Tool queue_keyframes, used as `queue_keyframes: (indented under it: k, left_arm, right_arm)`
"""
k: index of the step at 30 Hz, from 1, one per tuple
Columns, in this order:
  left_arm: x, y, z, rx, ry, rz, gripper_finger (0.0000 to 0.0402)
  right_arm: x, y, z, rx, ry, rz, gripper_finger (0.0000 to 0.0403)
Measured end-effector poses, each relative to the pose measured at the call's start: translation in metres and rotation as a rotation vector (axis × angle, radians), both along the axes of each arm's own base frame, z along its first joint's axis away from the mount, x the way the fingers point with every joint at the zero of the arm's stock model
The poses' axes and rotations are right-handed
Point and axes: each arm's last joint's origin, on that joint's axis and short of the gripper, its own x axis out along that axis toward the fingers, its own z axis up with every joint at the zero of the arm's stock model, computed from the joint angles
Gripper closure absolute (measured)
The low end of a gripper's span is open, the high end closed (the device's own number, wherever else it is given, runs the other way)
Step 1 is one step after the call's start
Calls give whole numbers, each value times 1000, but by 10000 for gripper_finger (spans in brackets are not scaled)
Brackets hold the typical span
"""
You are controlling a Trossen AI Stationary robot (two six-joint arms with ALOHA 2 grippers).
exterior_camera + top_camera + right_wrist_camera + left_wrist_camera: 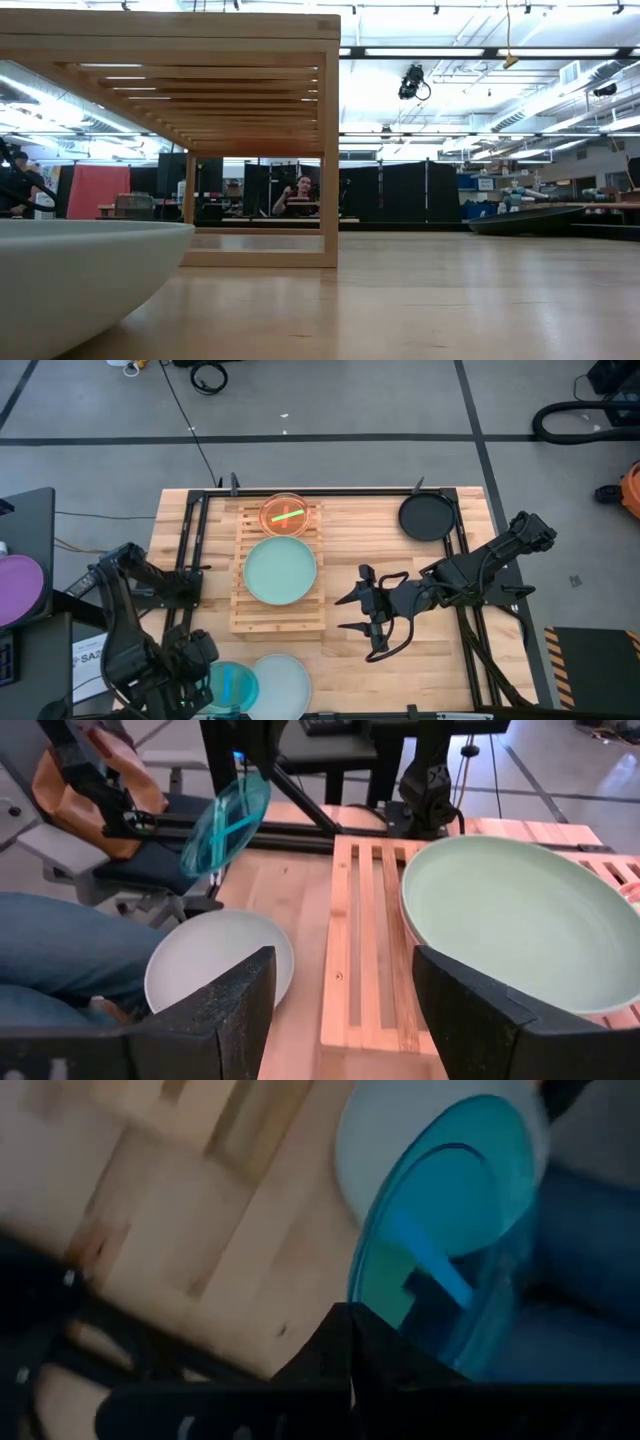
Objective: Place and stack plates onto a shelf
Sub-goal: Stack the blue transparent plate on the green transparent plate
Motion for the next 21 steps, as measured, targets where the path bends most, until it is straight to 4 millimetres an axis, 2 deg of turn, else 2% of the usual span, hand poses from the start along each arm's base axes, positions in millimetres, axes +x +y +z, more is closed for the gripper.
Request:
queue_keyframes:
  k: [7,16,21]
  left_arm:
    - [16,10,15,35,-115,-30,401]
    - [46,32,16,105,-117,-79,401]
    - [61,45,16,134,-113,-93,401]
  right_arm:
    - [3,1,6,35,-65,0,163]
    - [5,2,12,67,-124,-3,163]
    - [7,3,11,141,-125,-33,163]
